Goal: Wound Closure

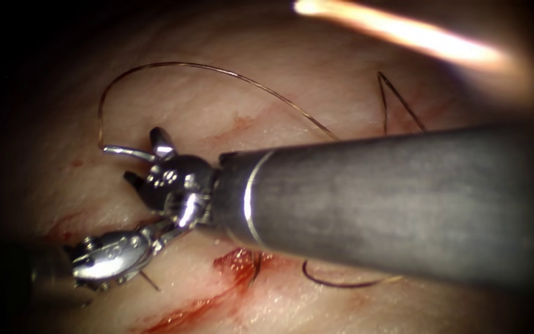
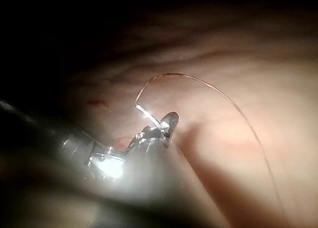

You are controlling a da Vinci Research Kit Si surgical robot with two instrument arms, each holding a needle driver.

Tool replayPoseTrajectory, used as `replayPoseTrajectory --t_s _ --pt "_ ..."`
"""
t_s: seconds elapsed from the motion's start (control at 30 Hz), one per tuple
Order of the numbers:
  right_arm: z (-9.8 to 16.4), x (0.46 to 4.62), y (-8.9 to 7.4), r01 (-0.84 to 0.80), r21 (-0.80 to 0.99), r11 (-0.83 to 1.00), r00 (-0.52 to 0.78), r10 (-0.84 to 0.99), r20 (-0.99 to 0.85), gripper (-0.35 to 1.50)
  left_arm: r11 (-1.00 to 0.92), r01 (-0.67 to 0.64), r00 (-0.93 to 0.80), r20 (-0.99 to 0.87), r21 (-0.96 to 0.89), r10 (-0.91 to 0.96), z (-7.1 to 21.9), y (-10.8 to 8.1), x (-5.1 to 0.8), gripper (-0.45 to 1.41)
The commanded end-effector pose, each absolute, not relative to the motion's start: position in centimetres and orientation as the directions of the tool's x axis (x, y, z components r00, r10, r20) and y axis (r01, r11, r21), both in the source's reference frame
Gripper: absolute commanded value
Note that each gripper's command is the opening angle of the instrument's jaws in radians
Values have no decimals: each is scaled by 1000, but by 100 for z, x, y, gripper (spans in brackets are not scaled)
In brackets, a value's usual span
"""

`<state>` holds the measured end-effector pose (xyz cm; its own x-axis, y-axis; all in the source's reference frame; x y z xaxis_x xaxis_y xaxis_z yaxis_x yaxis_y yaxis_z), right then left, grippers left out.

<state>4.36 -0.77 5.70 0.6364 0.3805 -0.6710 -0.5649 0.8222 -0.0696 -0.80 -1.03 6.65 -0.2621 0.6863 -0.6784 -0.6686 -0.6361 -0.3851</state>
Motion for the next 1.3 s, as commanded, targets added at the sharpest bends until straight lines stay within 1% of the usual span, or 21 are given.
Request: replayPoseTrajectory --t_s 0.03,0.07,0.1,0.13,0.17,0.37,0.43,0.47,0.5,0.53,0.63,0.67,0.8,0.9,0.97,1.0,1.07,1.1,1.17,1.27,1.3 --pt "576 439 -80 -555 -77 828 642 369 -672 54 -635 -668 -262 -676 -388 688 671 -109 -85 -42" --pt "576 439 -81 -556 -78 828 641 367 -674 37 -635 -668 -262 -676 -388 689 670 -108 -85 -42" --pt "576 437 -81 -554 -76 829 640 365 -676 -13 -635 -668 -260 -677 -389 688 669 -108 -85 -42" --pt "576 437 -81 -554 -76 829 640 365 -676 -13 -635 -668 -260 -677 -389 688 669 -108 -85 -42" --pt "575 435 -82 -553 -75 830 640 365 -676 -35 -638 -668 -264 -679 -383 685 669 -108 -85 -42" --pt "575 429 -82 -535 -55 843 649 368 -666 -35 -635 -674 -256 -687 -377 680 663 -106 -83 -43" --pt "576 429 -83 -532 -54 845 654 370 -659 -35 -634 -676 -256 -687 -375 680 663 -106 -82 -32" --pt "576 429 -83 -532 -54 845 654 370 -660 -35 -633 -677 -256 -687 -375 680 662 -106 -82 -13" --pt "575 427 -83 -529 -49 847 652 368 -663 -35 -632 -678 -249 -691 -376 678 662 -104 -82 31" --pt "575 427 -83 -529 -49 847 652 368 -663 -35 -632 -678 -249 -691 -376 678 662 -104 -82 31" --pt "571 417 -81 -518 -35 855 650 366 -666 -35 -625 -691 -211 -725 -364 655 660 -92 -85 108" --pt "571 414 -80 -514 -30 857 647 364 -670 -35 -639 -689 -215 -746 -342 630 659 -89 -86 122" --pt "568 384 -73 -483 1 876 615 340 -712 -35 -652 -663 -86 -828 -367 554 646 -80 -92 128" --pt "565 358 -67 -466 12 885 586 318 -745 -35 -670 -629 -60 -835 -394 547 629 -78 -92 128" --pt "563 322 -58 -452 60 890 537 326 -778 -35 -687 -589 -48 -831 -425 554 610 -76 -90 128" --pt "563 322 -58 -452 60 890 537 326 -778 -35 -687 -589 -48 -831 -425 554 610 -76 -90 128" --pt "562 295 -53 -417 79 905 534 315 -785 -35 -698 -561 -32 -831 -445 555 597 -74 -88 128" --pt "565 255 -48 -325 151 933 549 316 -774 -35 -711 -525 -6 -834 -468 552 581 -73 -87 127" --pt "566 242 -46 -300 179 937 552 324 -768 -35 -716 -512 0 -834 -474 552 577 -72 -87 127" --pt "577 186 -35 -231 247 941 526 334 -782 -35 -744 -445 15 -835 -498 550 570 -74 -93 127" --pt "579 177 -33 -212 265 941 513 338 -789 -35 -755 -420 20 -836 -504 548 571 -75 -97 127"
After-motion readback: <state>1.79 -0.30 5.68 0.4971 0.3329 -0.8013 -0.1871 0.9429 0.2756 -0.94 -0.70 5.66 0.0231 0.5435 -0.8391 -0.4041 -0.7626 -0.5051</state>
